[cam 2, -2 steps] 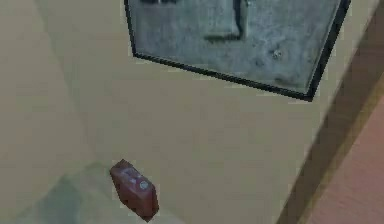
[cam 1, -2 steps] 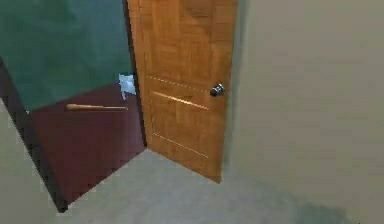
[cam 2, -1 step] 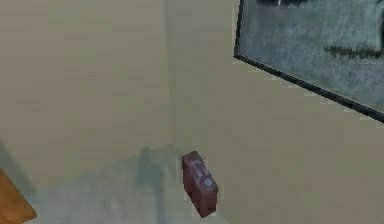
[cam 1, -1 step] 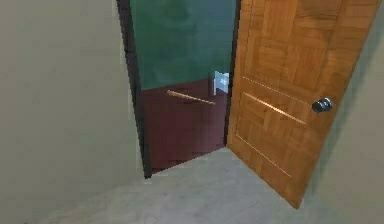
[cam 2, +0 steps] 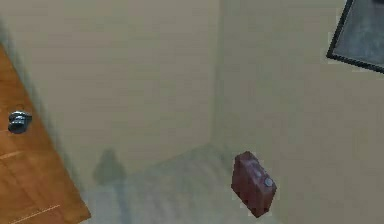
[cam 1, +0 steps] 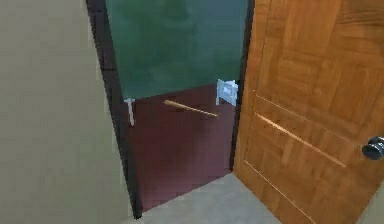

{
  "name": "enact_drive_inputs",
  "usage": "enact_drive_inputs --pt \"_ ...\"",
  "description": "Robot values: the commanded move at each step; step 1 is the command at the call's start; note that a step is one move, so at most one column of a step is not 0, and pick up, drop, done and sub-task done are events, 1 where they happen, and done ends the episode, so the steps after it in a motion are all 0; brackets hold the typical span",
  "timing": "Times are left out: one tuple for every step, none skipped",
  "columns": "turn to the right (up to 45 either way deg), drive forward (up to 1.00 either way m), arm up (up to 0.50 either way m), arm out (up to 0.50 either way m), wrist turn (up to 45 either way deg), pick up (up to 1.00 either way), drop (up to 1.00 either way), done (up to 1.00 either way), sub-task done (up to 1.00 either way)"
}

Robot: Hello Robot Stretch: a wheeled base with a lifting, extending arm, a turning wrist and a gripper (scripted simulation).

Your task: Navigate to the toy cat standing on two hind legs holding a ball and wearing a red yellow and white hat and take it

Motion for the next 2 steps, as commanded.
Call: enact_drive_inputs --pt "0.0 0.9 0.0 0.0 0.0 0.0 0.0 0.0 0.0" --pt "-24.0 0.0 0.0 0.0 0.0 0.0 0.0 0.0 0.0"
